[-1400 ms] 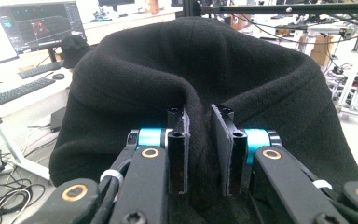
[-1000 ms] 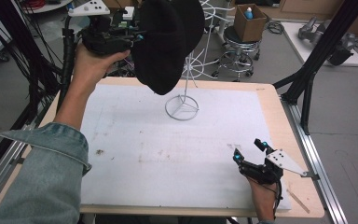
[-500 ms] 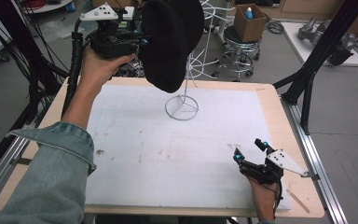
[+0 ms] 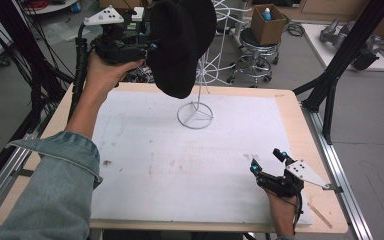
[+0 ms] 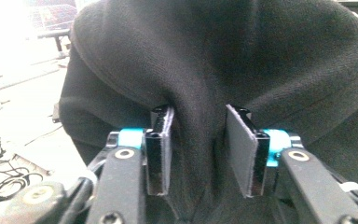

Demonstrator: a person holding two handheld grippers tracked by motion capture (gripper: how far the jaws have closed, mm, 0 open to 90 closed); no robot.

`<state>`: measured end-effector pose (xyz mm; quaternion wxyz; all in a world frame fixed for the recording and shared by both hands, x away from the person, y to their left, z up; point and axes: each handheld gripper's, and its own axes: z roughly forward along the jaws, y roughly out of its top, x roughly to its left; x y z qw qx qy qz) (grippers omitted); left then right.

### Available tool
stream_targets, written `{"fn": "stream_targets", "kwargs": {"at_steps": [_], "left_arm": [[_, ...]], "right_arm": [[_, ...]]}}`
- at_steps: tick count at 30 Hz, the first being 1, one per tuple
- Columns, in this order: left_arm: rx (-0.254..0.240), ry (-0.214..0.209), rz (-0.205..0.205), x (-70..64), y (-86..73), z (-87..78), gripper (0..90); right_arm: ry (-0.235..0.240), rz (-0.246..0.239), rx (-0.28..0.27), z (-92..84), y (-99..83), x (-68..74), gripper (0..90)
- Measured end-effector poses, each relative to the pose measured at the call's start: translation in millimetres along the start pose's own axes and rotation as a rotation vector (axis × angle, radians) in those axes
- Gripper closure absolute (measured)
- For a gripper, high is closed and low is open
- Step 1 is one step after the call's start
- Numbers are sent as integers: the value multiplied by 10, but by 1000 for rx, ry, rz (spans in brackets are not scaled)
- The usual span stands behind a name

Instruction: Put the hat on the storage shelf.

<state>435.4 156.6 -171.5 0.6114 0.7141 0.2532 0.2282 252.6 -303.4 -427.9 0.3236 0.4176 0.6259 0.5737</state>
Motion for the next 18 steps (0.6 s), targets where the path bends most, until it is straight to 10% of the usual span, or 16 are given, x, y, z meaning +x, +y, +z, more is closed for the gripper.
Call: {"fn": "stream_targets", "kwargs": {"at_steps": [18], "left_arm": [[-35, 81, 14, 60, -114, -516, 424]], "right_arm": [[3, -13, 7, 6, 2, 14, 111]]}}
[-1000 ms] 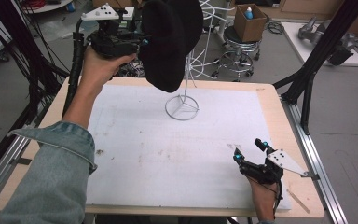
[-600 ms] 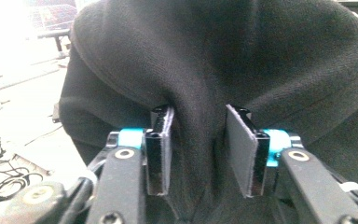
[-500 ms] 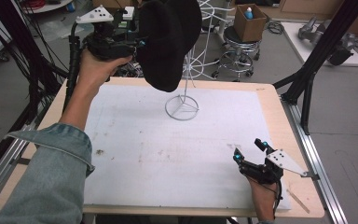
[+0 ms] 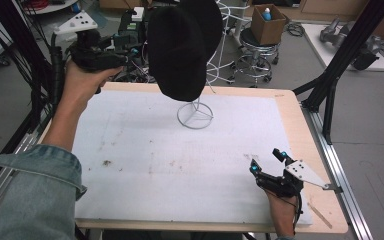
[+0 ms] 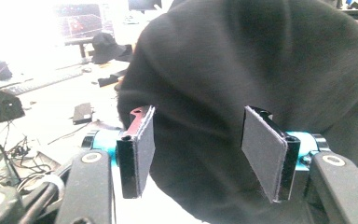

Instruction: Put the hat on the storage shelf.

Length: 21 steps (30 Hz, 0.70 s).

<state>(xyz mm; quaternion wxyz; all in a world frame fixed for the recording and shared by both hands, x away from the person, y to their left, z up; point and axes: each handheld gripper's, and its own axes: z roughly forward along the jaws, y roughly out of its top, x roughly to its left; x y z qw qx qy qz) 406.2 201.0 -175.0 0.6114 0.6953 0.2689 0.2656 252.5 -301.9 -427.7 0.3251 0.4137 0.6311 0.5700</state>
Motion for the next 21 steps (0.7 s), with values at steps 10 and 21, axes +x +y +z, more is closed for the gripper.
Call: {"fn": "stream_targets", "kwargs": {"at_steps": [10, 21], "left_arm": [[2, 44, 23, -26, -124, -330, 367], [30, 95, 61, -211, -408, -582, 304]], "right_arm": [[-3, -7, 1, 29, 9, 16, 111], [3, -11, 2, 36, 20, 40, 111]]}}
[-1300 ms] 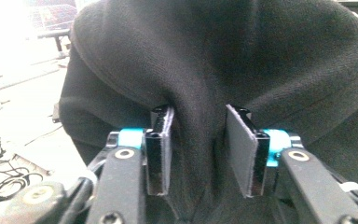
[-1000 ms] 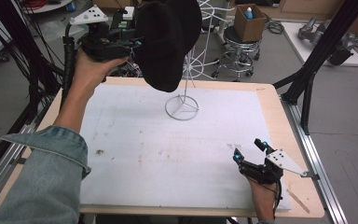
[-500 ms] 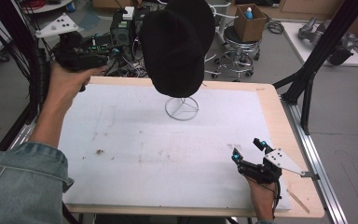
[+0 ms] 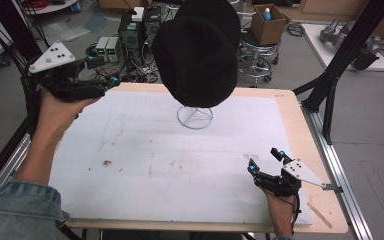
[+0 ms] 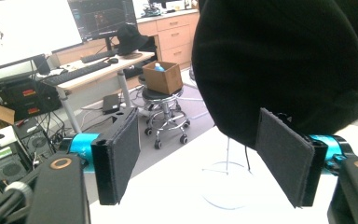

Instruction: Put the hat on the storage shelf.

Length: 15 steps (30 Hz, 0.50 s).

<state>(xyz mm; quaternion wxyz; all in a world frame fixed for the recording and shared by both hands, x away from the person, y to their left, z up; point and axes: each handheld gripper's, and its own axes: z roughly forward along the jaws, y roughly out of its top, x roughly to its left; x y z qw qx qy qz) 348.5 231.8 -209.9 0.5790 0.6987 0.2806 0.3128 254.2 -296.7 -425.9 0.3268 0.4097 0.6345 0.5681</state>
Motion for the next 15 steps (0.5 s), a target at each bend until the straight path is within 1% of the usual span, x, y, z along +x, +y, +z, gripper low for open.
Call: {"fn": "stream_targets", "kwargs": {"at_steps": [5, 8, 10, 13, 15], "left_arm": [[-9, 11, -5, -60, -183, -112, 293], [3, 33, 3, -79, -298, -170, 288], [0, 46, -6, -84, -388, -210, 281], [-10, 74, -31, -94, -548, -266, 261], [-16, 82, -46, -88, -664, -301, 261]], "right_arm": [[1, -2, -2, 9, 4, 5, 111], [1, 4, -8, 11, 6, -4, 111], [-2, 14, -8, 14, 5, -8, 111], [-3, 11, -9, 14, 6, -14, 111], [-7, 10, -9, 9, 7, -18, 110]]}}
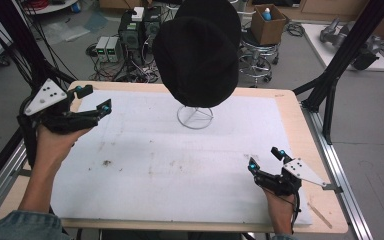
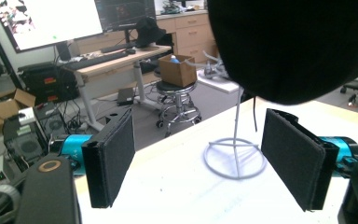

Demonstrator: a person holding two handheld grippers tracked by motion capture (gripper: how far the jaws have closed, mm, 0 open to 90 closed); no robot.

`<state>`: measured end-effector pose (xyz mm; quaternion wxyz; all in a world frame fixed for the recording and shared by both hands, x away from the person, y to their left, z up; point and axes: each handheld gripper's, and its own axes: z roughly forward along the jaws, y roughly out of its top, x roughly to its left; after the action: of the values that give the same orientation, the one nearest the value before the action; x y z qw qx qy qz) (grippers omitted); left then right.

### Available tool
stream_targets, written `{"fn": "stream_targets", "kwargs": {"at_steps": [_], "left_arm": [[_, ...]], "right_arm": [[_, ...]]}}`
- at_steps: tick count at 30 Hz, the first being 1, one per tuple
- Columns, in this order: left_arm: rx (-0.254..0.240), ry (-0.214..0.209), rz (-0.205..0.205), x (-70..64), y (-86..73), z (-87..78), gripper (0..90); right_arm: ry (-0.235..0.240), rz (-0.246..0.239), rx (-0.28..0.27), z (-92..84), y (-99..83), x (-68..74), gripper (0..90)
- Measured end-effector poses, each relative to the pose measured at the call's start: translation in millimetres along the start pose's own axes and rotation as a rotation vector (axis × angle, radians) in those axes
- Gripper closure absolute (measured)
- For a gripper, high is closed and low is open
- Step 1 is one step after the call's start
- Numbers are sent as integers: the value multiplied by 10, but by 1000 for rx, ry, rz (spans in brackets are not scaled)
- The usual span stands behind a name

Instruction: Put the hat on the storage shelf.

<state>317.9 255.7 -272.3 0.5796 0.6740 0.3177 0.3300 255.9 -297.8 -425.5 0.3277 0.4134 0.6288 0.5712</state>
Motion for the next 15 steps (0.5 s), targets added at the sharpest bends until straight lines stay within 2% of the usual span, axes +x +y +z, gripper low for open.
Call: {"fn": "stream_targets", "kwargs": {"at_steps": [3, 10, 15], "left_arm": [[-4, 15, -24, 18, -166, -50, 261], [6, 7, -82, 11, -502, -130, 236], [14, 9, -75, -33, -708, -172, 219]], "right_arm": [[-3, -2, -3, -4, 2, -4, 110], [-7, 0, -2, -6, 2, 2, 110], [-7, -3, -1, -16, 3, 9, 110]]}}
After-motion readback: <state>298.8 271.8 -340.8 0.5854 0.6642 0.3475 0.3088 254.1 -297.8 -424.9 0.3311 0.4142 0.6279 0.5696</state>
